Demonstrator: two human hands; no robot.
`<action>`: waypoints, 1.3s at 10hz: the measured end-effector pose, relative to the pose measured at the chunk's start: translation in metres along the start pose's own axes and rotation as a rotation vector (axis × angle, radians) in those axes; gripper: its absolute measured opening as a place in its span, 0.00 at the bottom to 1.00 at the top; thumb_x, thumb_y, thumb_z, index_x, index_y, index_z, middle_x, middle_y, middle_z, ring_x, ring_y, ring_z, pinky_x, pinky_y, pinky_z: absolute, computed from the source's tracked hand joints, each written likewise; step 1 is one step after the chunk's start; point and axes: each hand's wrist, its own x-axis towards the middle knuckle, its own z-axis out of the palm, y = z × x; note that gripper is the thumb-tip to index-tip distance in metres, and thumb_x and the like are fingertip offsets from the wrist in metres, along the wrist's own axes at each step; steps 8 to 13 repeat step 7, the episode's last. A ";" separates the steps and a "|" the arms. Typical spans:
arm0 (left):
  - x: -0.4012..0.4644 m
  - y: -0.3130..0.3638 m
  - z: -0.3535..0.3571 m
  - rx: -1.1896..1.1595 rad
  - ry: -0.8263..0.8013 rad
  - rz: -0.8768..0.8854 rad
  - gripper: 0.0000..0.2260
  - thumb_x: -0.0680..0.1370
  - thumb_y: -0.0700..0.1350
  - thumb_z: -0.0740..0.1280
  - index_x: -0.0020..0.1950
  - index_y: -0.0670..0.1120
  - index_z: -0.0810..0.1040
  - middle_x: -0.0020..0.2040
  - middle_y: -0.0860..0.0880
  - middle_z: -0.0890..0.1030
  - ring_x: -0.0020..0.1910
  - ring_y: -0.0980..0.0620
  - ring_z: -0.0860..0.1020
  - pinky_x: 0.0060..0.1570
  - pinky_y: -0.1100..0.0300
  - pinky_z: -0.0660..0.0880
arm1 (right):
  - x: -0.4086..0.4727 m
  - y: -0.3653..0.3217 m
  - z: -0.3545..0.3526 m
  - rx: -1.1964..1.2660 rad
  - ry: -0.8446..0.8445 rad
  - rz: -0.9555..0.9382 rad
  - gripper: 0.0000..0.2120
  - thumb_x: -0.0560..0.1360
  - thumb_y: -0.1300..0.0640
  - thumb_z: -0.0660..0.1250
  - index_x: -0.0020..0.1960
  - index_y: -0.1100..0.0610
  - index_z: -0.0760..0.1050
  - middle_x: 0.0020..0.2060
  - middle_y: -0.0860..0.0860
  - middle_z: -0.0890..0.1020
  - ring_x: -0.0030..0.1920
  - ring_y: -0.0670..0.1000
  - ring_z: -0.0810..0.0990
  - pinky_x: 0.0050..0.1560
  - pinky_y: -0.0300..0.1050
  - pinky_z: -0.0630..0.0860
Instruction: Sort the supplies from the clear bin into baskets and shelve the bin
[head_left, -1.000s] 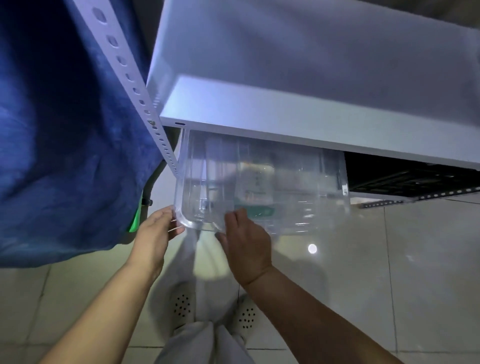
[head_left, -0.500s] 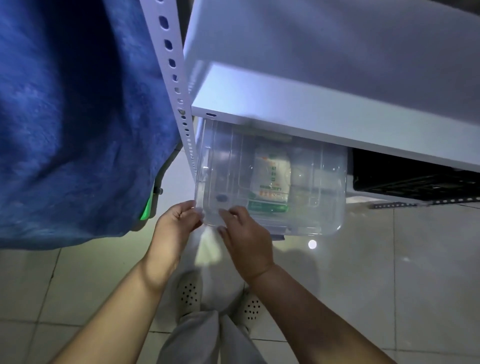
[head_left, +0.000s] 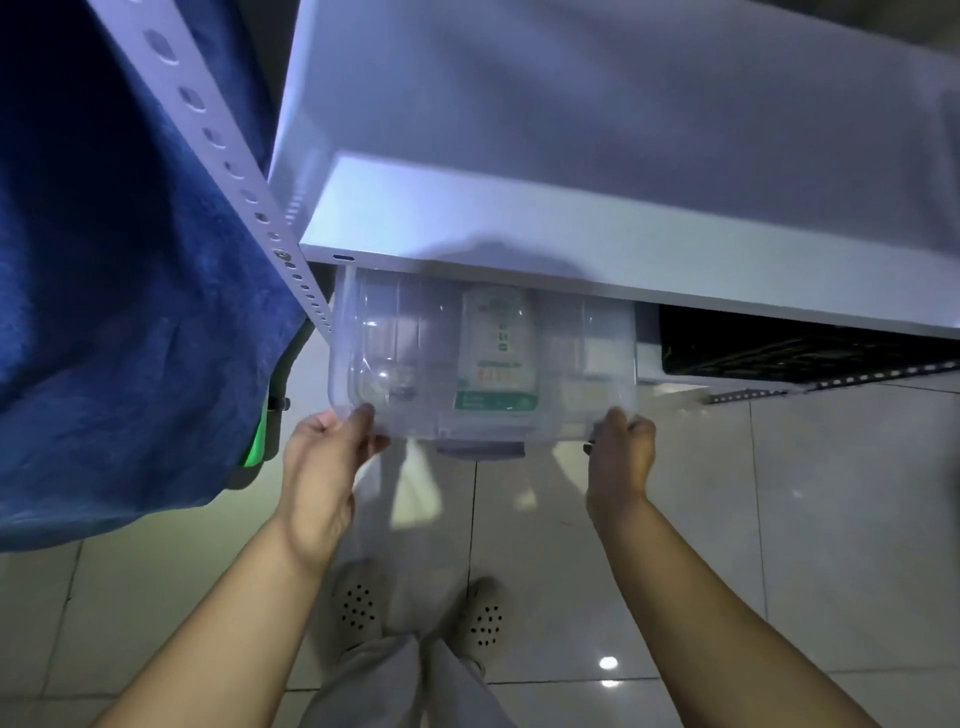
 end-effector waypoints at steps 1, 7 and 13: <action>0.021 0.019 0.020 -0.094 0.007 0.011 0.08 0.76 0.38 0.65 0.37 0.43 0.76 0.27 0.50 0.78 0.26 0.55 0.74 0.33 0.66 0.76 | 0.016 -0.024 0.013 0.150 -0.096 0.039 0.12 0.78 0.62 0.59 0.36 0.57 0.67 0.29 0.51 0.73 0.28 0.47 0.71 0.30 0.38 0.71; 0.028 0.035 0.062 0.203 0.133 -0.039 0.03 0.76 0.33 0.63 0.45 0.40 0.74 0.37 0.45 0.75 0.35 0.52 0.74 0.40 0.65 0.76 | 0.045 -0.025 0.000 -0.016 -0.369 0.082 0.04 0.74 0.64 0.66 0.42 0.56 0.75 0.34 0.52 0.78 0.35 0.48 0.76 0.41 0.40 0.75; 0.028 0.035 0.062 0.203 0.133 -0.039 0.03 0.76 0.33 0.63 0.45 0.40 0.74 0.37 0.45 0.75 0.35 0.52 0.74 0.40 0.65 0.76 | 0.045 -0.025 0.000 -0.016 -0.369 0.082 0.04 0.74 0.64 0.66 0.42 0.56 0.75 0.34 0.52 0.78 0.35 0.48 0.76 0.41 0.40 0.75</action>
